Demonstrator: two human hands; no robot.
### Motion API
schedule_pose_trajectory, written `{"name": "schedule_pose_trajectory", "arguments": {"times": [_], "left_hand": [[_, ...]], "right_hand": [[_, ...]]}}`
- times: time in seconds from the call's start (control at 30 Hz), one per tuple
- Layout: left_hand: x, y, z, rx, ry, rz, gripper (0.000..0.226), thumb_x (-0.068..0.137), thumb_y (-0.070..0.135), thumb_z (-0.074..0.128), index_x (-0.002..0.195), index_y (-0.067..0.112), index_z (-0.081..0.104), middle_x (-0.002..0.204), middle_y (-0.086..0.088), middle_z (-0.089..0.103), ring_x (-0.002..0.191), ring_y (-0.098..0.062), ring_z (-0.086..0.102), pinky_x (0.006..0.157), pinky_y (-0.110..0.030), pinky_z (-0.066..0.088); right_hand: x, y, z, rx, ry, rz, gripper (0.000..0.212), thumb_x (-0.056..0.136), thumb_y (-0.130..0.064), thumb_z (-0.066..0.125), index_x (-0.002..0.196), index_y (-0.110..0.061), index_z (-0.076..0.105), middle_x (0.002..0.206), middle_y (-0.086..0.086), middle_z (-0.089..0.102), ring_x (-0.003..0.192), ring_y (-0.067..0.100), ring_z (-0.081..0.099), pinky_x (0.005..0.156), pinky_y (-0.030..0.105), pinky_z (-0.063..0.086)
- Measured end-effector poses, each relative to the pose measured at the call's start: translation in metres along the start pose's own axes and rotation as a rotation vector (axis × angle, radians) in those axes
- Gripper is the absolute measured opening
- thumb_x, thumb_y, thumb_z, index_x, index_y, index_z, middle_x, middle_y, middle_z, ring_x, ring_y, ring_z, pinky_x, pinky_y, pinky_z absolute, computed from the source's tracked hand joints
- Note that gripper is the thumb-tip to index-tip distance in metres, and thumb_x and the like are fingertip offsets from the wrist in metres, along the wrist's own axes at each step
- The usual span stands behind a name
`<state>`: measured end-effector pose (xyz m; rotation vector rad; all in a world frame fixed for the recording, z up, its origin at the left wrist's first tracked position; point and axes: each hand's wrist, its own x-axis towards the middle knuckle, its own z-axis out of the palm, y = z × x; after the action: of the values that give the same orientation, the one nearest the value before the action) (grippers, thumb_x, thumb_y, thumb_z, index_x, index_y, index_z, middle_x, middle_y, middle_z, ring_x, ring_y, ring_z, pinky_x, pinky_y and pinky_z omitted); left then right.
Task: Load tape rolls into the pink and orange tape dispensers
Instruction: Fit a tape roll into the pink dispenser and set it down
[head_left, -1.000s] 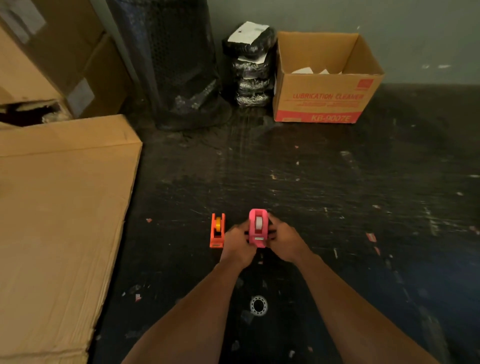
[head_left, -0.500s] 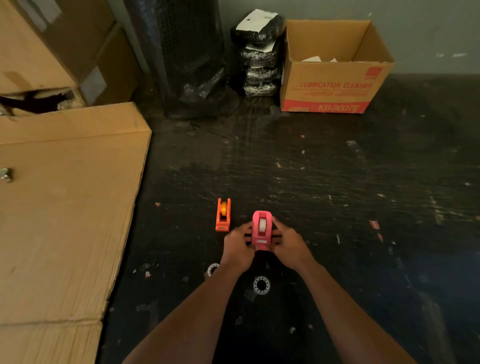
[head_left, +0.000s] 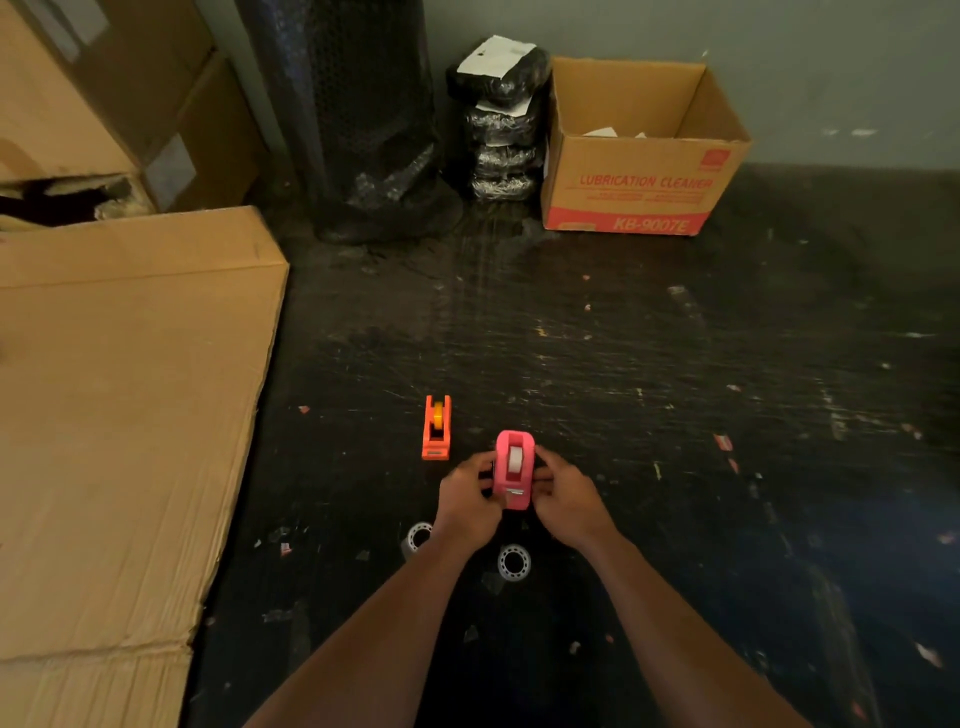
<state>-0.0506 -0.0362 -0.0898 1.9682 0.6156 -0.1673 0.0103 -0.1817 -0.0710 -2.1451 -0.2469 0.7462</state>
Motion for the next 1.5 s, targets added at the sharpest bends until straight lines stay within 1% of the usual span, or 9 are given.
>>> {"name": "schedule_pose_trajectory", "arguments": {"times": [0.13, 0.27, 0.63, 0.8, 0.97, 1.1, 1.17, 1.3, 1.5], "left_hand": [[0.0, 0.0, 0.001, -0.011, -0.009, 0.012, 0.068, 0.087, -0.001, 0.074, 0.149, 0.02, 0.053, 0.135, -0.001, 0.07, 0.119, -0.009, 0.065, 0.103, -0.023, 0.052], [-0.003, 0.001, 0.001, -0.02, -0.016, -0.002, 0.065, 0.089, 0.0, 0.073, 0.148, 0.023, 0.055, 0.134, 0.003, 0.07, 0.119, -0.007, 0.065, 0.102, -0.021, 0.051], [-0.002, -0.001, 0.003, 0.005, -0.007, -0.005, 0.064, 0.088, 0.007, 0.077, 0.146, 0.025, 0.056, 0.128, 0.006, 0.072, 0.113, -0.001, 0.065, 0.091, -0.013, 0.051], [-0.004, 0.005, -0.004, -0.009, 0.02, -0.047, 0.077, 0.087, 0.006, 0.077, 0.155, 0.015, 0.044, 0.142, -0.001, 0.064, 0.121, -0.007, 0.063, 0.09, -0.012, 0.048], [-0.004, 0.028, -0.019, -0.091, 0.139, 0.029, 0.049, 0.095, 0.006, 0.066, 0.143, 0.012, 0.06, 0.131, 0.0, 0.071, 0.119, -0.008, 0.066, 0.097, -0.013, 0.046], [0.001, 0.045, -0.03, -0.291, 0.02, 0.001, 0.04, 0.098, 0.018, 0.066, 0.138, 0.018, 0.065, 0.129, -0.001, 0.074, 0.116, -0.013, 0.071, 0.104, -0.04, 0.057], [0.003, 0.049, -0.033, -0.345, -0.007, -0.001, 0.036, 0.1, 0.014, 0.064, 0.136, 0.018, 0.067, 0.131, -0.005, 0.073, 0.115, -0.013, 0.072, 0.1, -0.041, 0.06], [0.001, 0.052, -0.039, -0.436, -0.06, 0.0, 0.036, 0.101, 0.004, 0.062, 0.137, 0.01, 0.064, 0.125, -0.005, 0.072, 0.1, -0.006, 0.073, 0.086, -0.025, 0.063], [-0.002, 0.05, -0.039, -0.465, -0.037, -0.002, 0.034, 0.098, 0.0, 0.065, 0.132, 0.004, 0.067, 0.123, -0.012, 0.075, 0.105, -0.014, 0.075, 0.092, -0.034, 0.063]], "right_hand": [[0.017, -0.004, -0.001, -0.218, 0.064, -0.085, 0.047, 0.101, -0.026, 0.062, 0.146, -0.035, 0.056, 0.13, -0.002, 0.064, 0.121, 0.013, 0.062, 0.108, 0.036, 0.05], [0.026, -0.005, -0.003, -0.352, -0.031, -0.083, 0.046, 0.104, -0.027, 0.059, 0.149, -0.029, 0.055, 0.134, 0.005, 0.054, 0.117, 0.017, 0.06, 0.104, 0.032, 0.049], [0.024, -0.011, -0.003, -0.258, 0.076, -0.082, 0.047, 0.1, -0.025, 0.067, 0.146, -0.025, 0.058, 0.157, -0.002, 0.05, 0.148, 0.018, 0.043, 0.121, 0.041, 0.039], [0.02, -0.018, -0.011, -0.119, 0.102, -0.08, 0.033, 0.101, -0.022, 0.066, 0.134, -0.025, 0.062, 0.128, -0.003, 0.071, 0.12, 0.012, 0.065, 0.101, 0.033, 0.053], [0.016, -0.024, -0.016, 0.069, 0.127, -0.112, 0.039, 0.094, -0.012, 0.074, 0.131, -0.024, 0.067, 0.119, -0.006, 0.075, 0.112, 0.007, 0.069, 0.104, 0.038, 0.057], [0.009, -0.033, -0.018, 0.289, 0.109, -0.104, 0.043, 0.091, -0.015, 0.079, 0.132, -0.024, 0.067, 0.117, -0.006, 0.076, 0.107, 0.005, 0.073, 0.094, 0.03, 0.059], [0.004, -0.037, -0.022, 0.365, 0.14, -0.094, 0.036, 0.09, -0.01, 0.08, 0.12, -0.023, 0.067, 0.114, -0.004, 0.075, 0.105, 0.007, 0.073, 0.085, 0.024, 0.058], [-0.005, -0.041, -0.027, 0.395, 0.13, -0.136, 0.025, 0.093, -0.005, 0.074, 0.106, -0.027, 0.075, 0.106, -0.004, 0.08, 0.103, 0.007, 0.076, 0.096, 0.031, 0.059], [-0.014, -0.034, -0.02, 0.414, 0.168, -0.112, 0.027, 0.096, -0.007, 0.07, 0.116, -0.024, 0.078, 0.111, -0.006, 0.08, 0.108, 0.008, 0.075, 0.101, 0.037, 0.058]]}}
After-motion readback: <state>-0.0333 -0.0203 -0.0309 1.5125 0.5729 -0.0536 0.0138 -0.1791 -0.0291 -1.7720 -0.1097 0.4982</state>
